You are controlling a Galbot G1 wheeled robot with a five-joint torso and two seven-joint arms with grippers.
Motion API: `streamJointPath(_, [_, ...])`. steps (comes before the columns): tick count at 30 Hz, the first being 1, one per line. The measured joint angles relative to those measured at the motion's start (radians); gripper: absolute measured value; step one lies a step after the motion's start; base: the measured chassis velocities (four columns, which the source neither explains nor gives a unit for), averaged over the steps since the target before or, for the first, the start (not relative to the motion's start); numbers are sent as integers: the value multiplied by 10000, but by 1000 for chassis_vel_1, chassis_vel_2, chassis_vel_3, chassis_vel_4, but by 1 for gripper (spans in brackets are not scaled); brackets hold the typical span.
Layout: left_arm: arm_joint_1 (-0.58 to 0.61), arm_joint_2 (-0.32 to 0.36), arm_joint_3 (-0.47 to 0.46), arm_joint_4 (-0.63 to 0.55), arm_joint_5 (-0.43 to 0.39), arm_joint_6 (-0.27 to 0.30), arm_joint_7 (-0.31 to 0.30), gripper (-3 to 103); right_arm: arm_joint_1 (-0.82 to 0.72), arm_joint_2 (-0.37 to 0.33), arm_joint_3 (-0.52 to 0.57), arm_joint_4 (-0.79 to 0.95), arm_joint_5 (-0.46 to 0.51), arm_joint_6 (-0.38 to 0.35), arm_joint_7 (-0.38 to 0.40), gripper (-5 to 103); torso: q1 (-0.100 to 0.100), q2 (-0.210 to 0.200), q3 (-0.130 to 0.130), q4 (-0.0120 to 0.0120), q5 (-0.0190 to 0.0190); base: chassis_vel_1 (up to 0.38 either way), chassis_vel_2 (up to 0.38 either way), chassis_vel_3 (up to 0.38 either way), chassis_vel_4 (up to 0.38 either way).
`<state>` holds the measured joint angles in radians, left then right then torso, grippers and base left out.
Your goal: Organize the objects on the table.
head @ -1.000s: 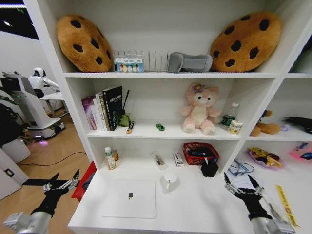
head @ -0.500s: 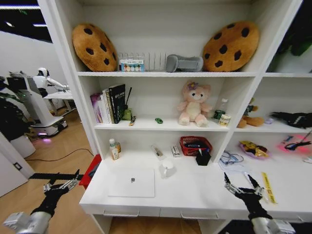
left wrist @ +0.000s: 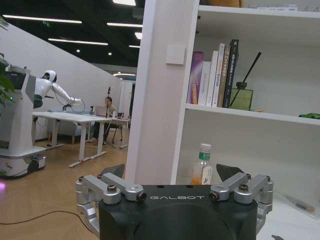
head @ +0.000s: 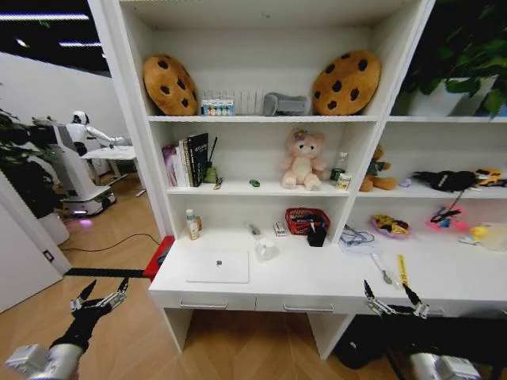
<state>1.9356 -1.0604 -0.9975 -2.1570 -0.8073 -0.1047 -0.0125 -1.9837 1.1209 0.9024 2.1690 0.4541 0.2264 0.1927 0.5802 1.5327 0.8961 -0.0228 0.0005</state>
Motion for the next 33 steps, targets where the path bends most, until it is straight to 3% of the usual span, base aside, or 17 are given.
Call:
streamJointPath(16, [3,-1,-1,1,0,0,-3,100,-1,0,0,0,0,0,0,100,-7,3,-3,7,-9,227,-229,-229,224])
streamJointPath(18, [3,-2,-1,0,0,0,-2,100,-6,0,1,0,0,0,2,100,-12,11,-7,-1,-4,148,-109,-141,89])
streamJointPath(33, [0,0,0,0,0,0,-1,100,0,-1,0,0,0,0,0,100,-1,-1,0,1,-4,-2,-10,-8,7])
